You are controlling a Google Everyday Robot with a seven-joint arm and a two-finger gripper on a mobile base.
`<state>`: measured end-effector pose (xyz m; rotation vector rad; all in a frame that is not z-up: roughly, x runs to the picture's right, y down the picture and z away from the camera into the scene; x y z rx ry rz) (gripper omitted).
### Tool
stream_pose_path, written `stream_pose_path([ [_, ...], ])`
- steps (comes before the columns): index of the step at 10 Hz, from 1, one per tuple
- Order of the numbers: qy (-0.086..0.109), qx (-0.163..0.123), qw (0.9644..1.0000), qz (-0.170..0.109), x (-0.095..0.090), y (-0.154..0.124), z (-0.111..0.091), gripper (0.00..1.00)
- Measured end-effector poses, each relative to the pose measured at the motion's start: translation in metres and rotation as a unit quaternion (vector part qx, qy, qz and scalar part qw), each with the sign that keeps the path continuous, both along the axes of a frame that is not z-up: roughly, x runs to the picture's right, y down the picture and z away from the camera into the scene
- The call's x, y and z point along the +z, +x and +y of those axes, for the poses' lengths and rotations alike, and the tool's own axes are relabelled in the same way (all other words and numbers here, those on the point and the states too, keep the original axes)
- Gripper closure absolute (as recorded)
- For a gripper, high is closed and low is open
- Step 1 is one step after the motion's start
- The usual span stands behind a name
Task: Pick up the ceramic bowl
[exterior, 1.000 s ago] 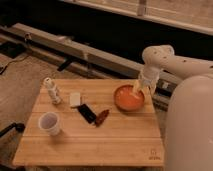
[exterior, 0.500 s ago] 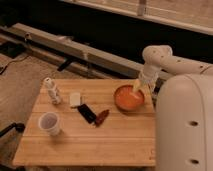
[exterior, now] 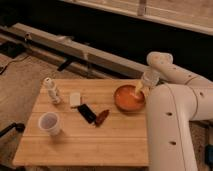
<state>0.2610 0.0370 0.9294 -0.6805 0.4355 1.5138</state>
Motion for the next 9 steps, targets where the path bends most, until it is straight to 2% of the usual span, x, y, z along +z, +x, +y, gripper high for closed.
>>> stream_pose_path([
  [4, -0.013, 0.036, 0.9991, -0.017, 0.012, 0.01, 0.018, 0.33],
  [9, -0.027, 0.051, 0.9976, -0.037, 0.016, -0.002, 0.022, 0.33],
])
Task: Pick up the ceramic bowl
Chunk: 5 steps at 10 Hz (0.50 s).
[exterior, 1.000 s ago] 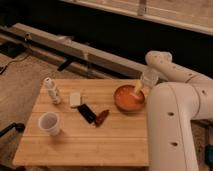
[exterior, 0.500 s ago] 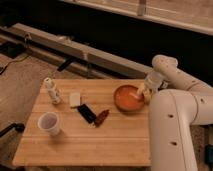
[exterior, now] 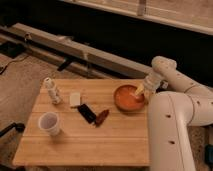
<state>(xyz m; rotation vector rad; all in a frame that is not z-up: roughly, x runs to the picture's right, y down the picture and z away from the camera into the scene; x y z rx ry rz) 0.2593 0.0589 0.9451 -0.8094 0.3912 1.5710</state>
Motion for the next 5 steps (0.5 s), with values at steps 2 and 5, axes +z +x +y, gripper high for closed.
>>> stream_pose_path([
  [2, -0.013, 0.005, 0.9999, -0.008, 0.0058, -0.0043, 0.0037, 0.33],
  [5, -0.03, 0.004, 0.9994, -0.015, 0.0121, -0.007, 0.0091, 0.35],
])
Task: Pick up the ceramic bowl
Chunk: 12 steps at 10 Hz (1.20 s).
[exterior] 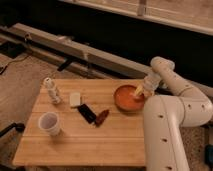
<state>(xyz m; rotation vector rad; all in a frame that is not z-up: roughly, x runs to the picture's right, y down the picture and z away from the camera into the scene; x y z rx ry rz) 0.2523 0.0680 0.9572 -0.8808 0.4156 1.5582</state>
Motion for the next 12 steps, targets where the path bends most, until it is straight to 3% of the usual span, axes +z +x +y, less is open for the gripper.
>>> stream_pose_path([
  [7, -0.003, -0.004, 0.9999, -0.016, -0.001, -0.005, 0.003, 0.99],
  [12, 0.006, 0.011, 0.9995, -0.03, -0.009, -0.006, -0.004, 1.0],
])
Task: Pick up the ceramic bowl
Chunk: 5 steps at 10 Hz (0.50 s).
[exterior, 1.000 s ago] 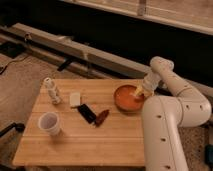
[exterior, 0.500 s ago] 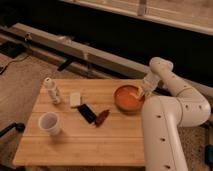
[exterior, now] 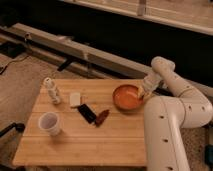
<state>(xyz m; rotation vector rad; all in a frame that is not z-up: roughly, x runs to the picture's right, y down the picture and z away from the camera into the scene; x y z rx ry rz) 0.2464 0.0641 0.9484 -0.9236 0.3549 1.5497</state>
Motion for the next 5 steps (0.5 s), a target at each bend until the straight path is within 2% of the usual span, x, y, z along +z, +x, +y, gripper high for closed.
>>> stream_pose_path([
  [3, 0.013, 0.013, 0.9998, -0.002, -0.023, 0.003, -0.026, 1.0],
  [5, 0.025, 0.014, 0.9995, -0.011, -0.046, -0.003, -0.055, 1.0],
])
